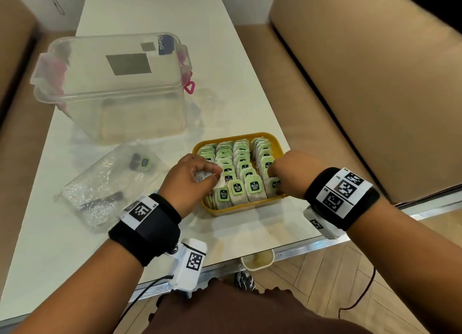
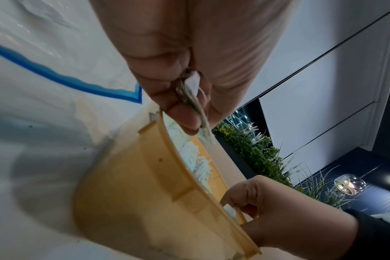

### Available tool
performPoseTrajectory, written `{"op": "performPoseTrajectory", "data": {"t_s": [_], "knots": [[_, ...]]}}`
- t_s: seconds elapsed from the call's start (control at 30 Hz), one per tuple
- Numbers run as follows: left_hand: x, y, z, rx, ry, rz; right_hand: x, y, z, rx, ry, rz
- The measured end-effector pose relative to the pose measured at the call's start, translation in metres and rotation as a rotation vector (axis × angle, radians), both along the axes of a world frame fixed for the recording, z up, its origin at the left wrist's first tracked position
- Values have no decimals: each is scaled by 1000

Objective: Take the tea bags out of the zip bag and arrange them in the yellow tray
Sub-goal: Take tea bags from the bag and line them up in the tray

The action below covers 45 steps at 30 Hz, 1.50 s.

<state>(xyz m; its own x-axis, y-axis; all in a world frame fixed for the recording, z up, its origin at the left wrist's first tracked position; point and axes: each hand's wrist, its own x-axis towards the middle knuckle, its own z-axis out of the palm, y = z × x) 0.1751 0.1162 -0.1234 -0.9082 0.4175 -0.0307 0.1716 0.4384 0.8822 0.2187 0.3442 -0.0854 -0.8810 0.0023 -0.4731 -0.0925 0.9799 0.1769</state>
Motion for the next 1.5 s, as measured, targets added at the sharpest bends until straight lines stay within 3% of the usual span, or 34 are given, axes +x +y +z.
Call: {"op": "performPoseTrajectory", "data": {"t_s": [0.23,0.3,0.4,0.53,0.8,0.9,1.07,1.17,1.27,1.5], "knots": [[0,0,1,174,-149,-2,0,6,14,-176,179,-89],[1,1,5,234,-168,-15,1,-1,22,-316,279,-89],[1,5,12,334,-229,-20,0,-20,32,-557,344,-18],[0,8,22,444,-315,15,-2,-41,29,-718,370,100],[-4,2,23,457,-390,23,-4,-50,22,-770,548,210],[-5,-3,23,450,-416,65,-4,-43,23,-814,547,94],[-4,-5,25,378,-371,99,-3,-40,21,-1129,451,-201],[0,-1,28,424,-396,36,-5,-43,20,-1251,398,-314],[-1,0,24,391,-296,-71,-7,-46,21,-1337,379,-400],[-5,4,19,336,-162,15,-3,-43,17,-1501,309,-585]]}}
